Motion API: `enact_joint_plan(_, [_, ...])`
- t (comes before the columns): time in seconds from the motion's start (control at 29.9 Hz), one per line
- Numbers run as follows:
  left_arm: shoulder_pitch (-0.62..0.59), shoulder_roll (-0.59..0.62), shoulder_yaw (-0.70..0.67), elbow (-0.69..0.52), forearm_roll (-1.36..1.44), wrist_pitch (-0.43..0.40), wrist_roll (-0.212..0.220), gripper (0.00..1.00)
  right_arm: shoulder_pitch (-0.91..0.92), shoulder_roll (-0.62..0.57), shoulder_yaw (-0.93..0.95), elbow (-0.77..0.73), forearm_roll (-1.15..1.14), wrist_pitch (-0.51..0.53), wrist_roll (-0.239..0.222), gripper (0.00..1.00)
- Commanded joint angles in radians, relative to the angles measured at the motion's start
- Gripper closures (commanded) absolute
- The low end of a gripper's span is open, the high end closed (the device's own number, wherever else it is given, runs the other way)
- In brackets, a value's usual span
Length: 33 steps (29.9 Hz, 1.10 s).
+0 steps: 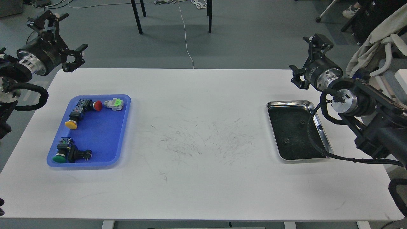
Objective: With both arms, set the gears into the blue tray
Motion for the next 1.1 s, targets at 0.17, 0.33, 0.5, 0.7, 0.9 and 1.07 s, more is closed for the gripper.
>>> enact_joint_plan(0.17, [0.003, -0.002, -0.001, 0.004, -0.001, 0.0, 0.002, 0.02, 0.0, 0.001, 0.001, 0.003, 0.001, -0.002, 0.001, 0.01])
enact_joint_plan(0.33, [0.003, 0.004, -0.003, 0.008, -0.003, 0.0, 0.004, 0.02, 0.001, 0.001, 0.012, 0.0, 0.001, -0.005, 0.004, 0.02])
enact_joint_plan(0.5, [0.005, -0.002, 0.009, 0.011, 0.002, 0.0, 0.017, 0.02, 0.001, -0.001, 0.012, 0.0, 0.001, -0.003, 0.004, 0.01])
enact_joint_plan(0.7, [0.009, -0.005, 0.009, 0.014, -0.001, 0.0, 0.05, 0.02, 0.003, -0.013, 0.038, 0.001, 0.001, -0.003, 0.006, 0.01])
enact_joint_plan(0.9, [0.016, -0.005, 0.009, 0.02, -0.001, 0.0, 0.059, 0.02, 0.001, -0.013, 0.058, 0.0, 0.001, -0.003, 0.016, 0.01])
enact_joint_plan(1.07, [0.019, -0.007, 0.008, 0.02, -0.001, 0.0, 0.057, 0.02, 0.001, -0.013, 0.06, -0.002, 0.001, -0.003, 0.018, 0.01])
